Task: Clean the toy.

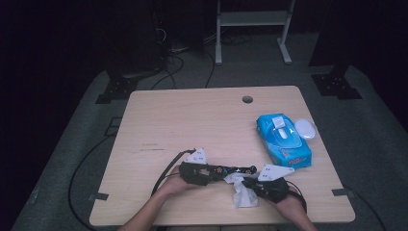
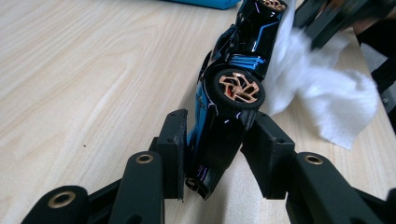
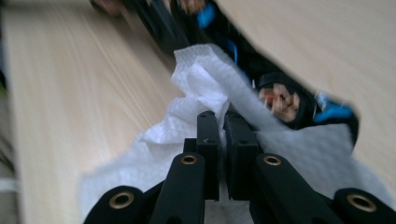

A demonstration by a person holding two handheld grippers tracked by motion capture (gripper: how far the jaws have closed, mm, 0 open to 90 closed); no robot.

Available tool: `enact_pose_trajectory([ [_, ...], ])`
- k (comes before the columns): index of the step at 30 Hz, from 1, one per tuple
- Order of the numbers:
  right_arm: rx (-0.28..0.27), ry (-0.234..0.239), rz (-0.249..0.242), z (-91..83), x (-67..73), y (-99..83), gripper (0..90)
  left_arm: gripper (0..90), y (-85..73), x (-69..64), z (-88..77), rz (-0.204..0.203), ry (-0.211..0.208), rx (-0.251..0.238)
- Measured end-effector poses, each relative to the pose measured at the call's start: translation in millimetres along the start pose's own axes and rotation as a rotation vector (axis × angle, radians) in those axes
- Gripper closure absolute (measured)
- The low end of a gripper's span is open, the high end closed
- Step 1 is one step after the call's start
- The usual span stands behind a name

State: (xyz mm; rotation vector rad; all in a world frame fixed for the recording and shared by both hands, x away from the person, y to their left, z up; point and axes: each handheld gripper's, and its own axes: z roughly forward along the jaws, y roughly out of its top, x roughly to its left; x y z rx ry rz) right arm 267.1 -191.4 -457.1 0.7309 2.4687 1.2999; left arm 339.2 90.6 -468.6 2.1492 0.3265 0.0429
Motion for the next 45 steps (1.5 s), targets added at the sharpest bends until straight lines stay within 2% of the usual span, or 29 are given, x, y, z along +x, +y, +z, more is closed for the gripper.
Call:
enact_pose_trajectory([
  [2, -0.052, 0.009, 0.001, -9.2, 4.2, 9.8, 85.2, 65.2, 0.1, -2.4, 0.6, 0.024, 0.005, 0.009],
  [4, -0.093, -0.001, 0.005, -16.2, 5.7, 20.0, 85.2, 69.1, 0.1, -4.3, 0.9, 0.031, 0.019, 0.005],
  [6, -0.103, -0.019, 0.004, -18.6, 6.4, 30.4, 85.1, 70.3, 0.5, -3.4, -0.6, 0.034, 0.035, 0.001],
  [10, -0.065, -0.05, 0.005, -0.5, 3.0, 55.3, 84.8, 70.6, -0.6, -3.6, -2.7, 0.059, 0.046, 0.004],
  [13, -0.037, -0.041, 0.009, 22.0, 0.7, 68.2, 84.8, 70.7, -0.9, -3.8, -4.0, 0.072, 0.051, 0.009],
  [15, 0.003, -0.023, 0.003, 35.5, 3.0, 73.4, 84.7, 70.7, -1.6, -2.9, -5.1, 0.077, 0.052, 0.009],
  [16, 0.033, -0.029, -0.015, 41.1, 3.8, 74.0, 84.5, 70.8, -2.1, -2.7, -5.8, 0.08, 0.056, 0.007],
  [17, 0.033, -0.029, -0.012, 43.2, 3.1, 73.0, 84.4, 70.9, -2.5, -2.6, -6.8, 0.081, 0.059, 0.009],
  [18, 0.032, -0.028, 0.012, 42.6, 0.5, 72.1, 84.5, 70.9, -3.1, -2.5, -7.7, 0.08, 0.061, 0.009],
  [20, 0.035, -0.059, 0.031, 38.0, -4.6, 68.2, 84.5, 70.9, -3.9, -2.2, -9.0, 0.079, 0.063, 0.009],
  [23, 0.036, -0.075, 0.067, 31.9, -11.4, 63.6, 84.5, 70.9, -3.4, -2.7, -7.8, 0.078, 0.062, 0.007],
  [25, 0.032, -0.062, 0.073, 33.7, -8.8, 65.0, 84.5, 70.9, -2.8, -2.6, -7.3, 0.082, 0.059, 0.009],
  [28, 0.023, -0.034, 0.051, 43.6, -1.9, 70.7, 84.4, 70.9, -2.8, -2.0, -7.8, 0.082, 0.059, 0.011],
  [30, 0.023, -0.028, 0.05, 45.9, -2.1, 72.7, 84.4, 70.9, -3.8, -0.5, -9.3, 0.082, 0.059, 0.011],
  [33, 0.025, -0.057, 0.058, 42.1, -8.2, 68.9, 84.4, 70.8, -4.3, -0.1, -9.6, 0.078, 0.057, 0.008],
  [36, 0.019, -0.077, 0.09, 37.9, -11.5, 64.9, 84.5, 70.9, -3.4, 0.2, -9.1, 0.081, 0.058, 0.011],
  [38, 0.014, -0.067, 0.089, 40.6, -7.3, 67.1, 84.5, 70.8, -3.0, -0.2, -9.1, 0.088, 0.061, 0.015],
  [42, 0.007, -0.03, 0.049, 52.8, 4.9, 75.5, 84.3, 70.9, -3.4, -0.4, -10.0, 0.089, 0.064, 0.017],
  [45, 0.007, -0.041, 0.041, 52.4, 3.2, 74.6, 84.3, 70.8, -4.3, 0.5, -11.2, 0.088, 0.061, 0.016],
])
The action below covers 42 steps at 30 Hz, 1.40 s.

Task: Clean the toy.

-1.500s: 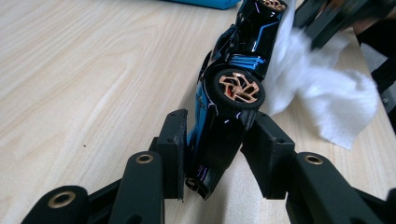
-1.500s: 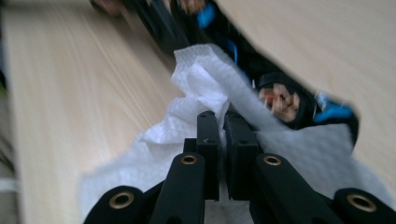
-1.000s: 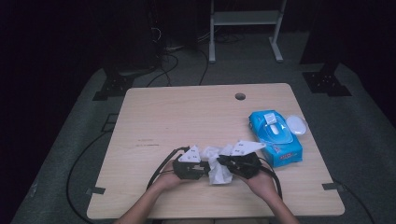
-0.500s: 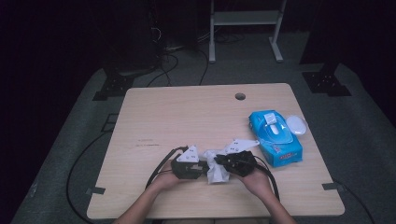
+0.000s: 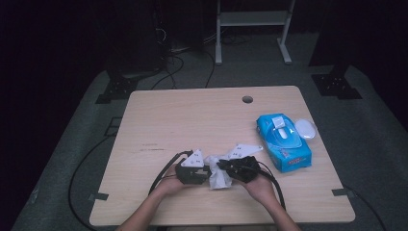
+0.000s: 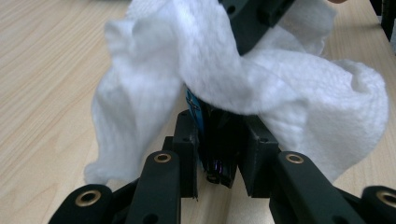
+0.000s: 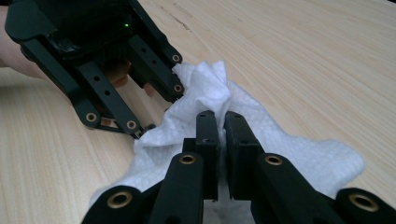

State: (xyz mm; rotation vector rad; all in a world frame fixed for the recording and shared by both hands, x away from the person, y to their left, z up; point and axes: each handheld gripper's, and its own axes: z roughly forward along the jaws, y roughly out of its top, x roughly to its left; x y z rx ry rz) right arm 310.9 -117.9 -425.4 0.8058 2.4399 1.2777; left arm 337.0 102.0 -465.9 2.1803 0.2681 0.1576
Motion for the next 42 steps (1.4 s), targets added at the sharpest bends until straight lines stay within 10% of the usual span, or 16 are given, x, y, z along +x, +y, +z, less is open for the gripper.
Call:
enact_pose_trajectory([
  [7, -0.001, -0.08, 0.049, -23.6, -19.4, -15.9, 84.3, 70.7, -0.6, 1.3, 0.5, -0.007, -0.004, -0.004],
  [33, 0.003, -0.047, 0.014, -13.0, -6.2, -9.5, 84.0, 70.5, -1.2, 2.3, -0.7, -0.015, -0.007, 0.0],
  [42, 0.006, -0.14, 0.063, -39.2, -28.8, -26.9, 83.7, 70.5, -1.1, 2.5, -1.4, -0.007, 0.002, 0.007],
])
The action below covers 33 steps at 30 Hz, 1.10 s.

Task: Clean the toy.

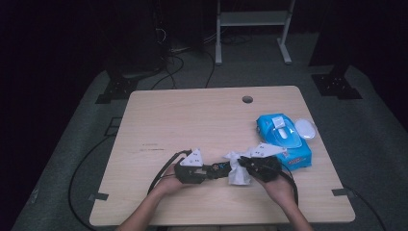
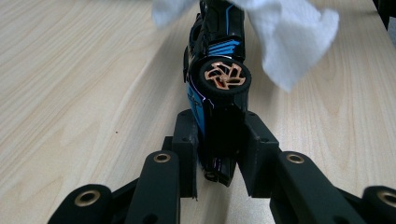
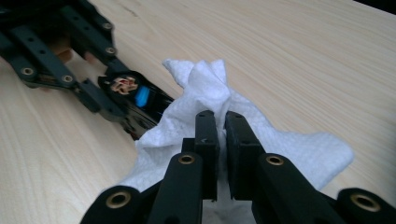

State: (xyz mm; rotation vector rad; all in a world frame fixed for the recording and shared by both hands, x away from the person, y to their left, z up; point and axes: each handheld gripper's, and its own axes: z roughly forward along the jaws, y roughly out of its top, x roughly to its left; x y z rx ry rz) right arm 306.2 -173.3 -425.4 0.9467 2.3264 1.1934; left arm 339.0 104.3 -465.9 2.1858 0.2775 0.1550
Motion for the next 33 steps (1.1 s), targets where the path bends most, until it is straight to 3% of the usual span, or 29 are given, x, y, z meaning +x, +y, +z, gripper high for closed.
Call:
enact_pose_trajectory([
  [5, -0.004, -0.008, 0.009, -2.1, -1.7, -2.8, 83.7, 70.4, 0.1, -0.1, 0.3, -0.002, -0.001, 0.001],
  [13, -0.024, 0.019, -0.025, 15.1, 16.7, 11.0, 83.6, 70.8, -0.1, 0.5, -1.0, -0.003, 0.009, 0.002],
  [14, -0.028, 0.047, -0.02, 17.8, 19.1, 12.8, 83.7, 70.8, 0.1, -0.2, -0.8, -0.002, 0.01, 0.002],
  [18, -0.008, 0.045, -0.064, 23.7, 28.8, 18.2, 83.7, 70.8, 1.0, -1.1, -0.8, 0.007, 0.014, 0.008],
  [21, -0.013, 0.055, -0.046, 23.7, 28.5, 19.2, 83.7, 70.8, 1.0, -1.0, 0.1, 0.001, 0.012, 0.003],
  [26, -0.029, 0.107, -0.057, 32.0, 39.8, 27.7, 83.7, 70.8, 3.2, -2.7, 2.3, 0.013, 0.009, 0.008],
  [27, -0.02, 0.129, -0.092, 39.2, 49.7, 32.5, 83.7, 70.8, 3.2, -2.6, 2.0, 0.013, 0.009, 0.009],
  [30, -0.009, 0.121, -0.102, 41.2, 50.5, 32.7, 83.8, 70.8, 1.3, -1.8, -0.3, 0.009, 0.009, 0.007],
  [33, -0.008, 0.062, -0.079, 32.9, 35.6, 26.3, 83.9, 70.8, 1.0, -0.9, -1.2, 0.01, 0.012, 0.008],
])
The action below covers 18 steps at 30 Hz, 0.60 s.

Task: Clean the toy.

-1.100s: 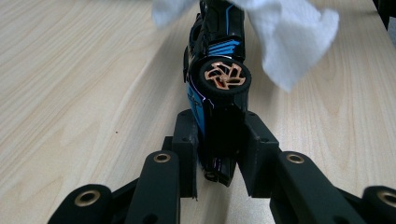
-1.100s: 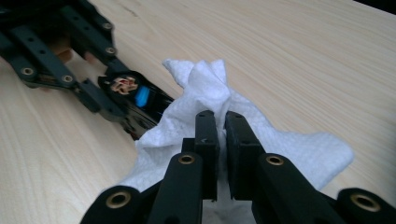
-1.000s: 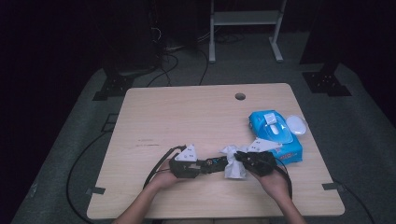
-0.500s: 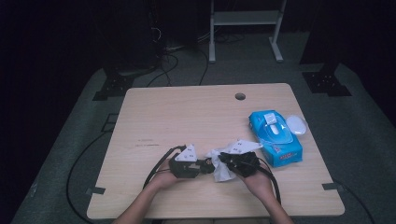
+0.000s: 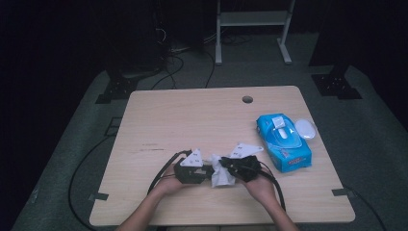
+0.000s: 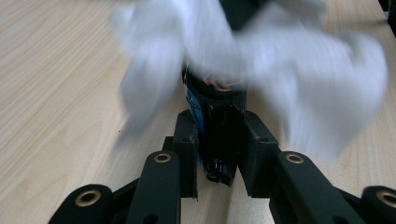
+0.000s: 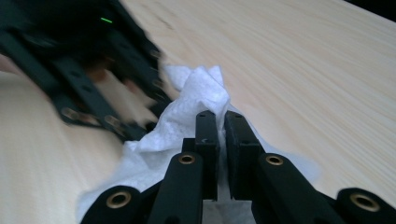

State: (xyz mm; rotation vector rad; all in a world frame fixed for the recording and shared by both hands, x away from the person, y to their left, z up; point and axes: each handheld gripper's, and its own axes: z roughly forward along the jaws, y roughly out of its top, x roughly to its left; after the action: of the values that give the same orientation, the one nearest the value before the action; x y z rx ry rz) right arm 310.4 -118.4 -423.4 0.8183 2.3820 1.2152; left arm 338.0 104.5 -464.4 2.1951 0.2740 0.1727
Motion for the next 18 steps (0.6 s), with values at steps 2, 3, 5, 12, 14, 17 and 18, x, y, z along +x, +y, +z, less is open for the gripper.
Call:
enact_pose_trajectory([
  [2, 0.006, -0.038, 0.011, -7.8, -9.9, -7.5, 83.9, 70.8, -0.2, -0.4, -0.3, -0.002, 0.004, 0.001],
  [3, 0.006, -0.038, 0.011, -7.8, -9.9, -7.5, 83.9, 70.8, -0.2, -0.4, -0.3, -0.002, 0.004, 0.001],
  [5, -0.006, -0.068, 0.06, -20.0, -23.0, -18.1, 83.9, 70.8, -0.3, 0.1, -0.4, 0.002, 0.004, 0.003],
  [12, -0.015, -0.103, 0.09, -33.9, -37.5, -29.5, 83.8, 70.7, -1.0, 0.4, -1.4, 0.001, 0.002, 0.004],
  [14, -0.013, -0.121, 0.097, -36.4, -40.0, -30.2, 83.9, 70.8, -1.6, 1.1, -2.6, 0.002, 0.0, 0.006],
  [17, -0.025, -0.126, 0.126, -39.5, -43.6, -32.2, 83.9, 70.8, -2.5, 2.1, -4.8, 0.001, 0.004, 0.011],
  [18, -0.036, -0.12, 0.132, -40.0, -43.8, -32.8, 83.9, 70.8, -2.8, 2.6, -5.2, 0.0, 0.003, 0.011],
])
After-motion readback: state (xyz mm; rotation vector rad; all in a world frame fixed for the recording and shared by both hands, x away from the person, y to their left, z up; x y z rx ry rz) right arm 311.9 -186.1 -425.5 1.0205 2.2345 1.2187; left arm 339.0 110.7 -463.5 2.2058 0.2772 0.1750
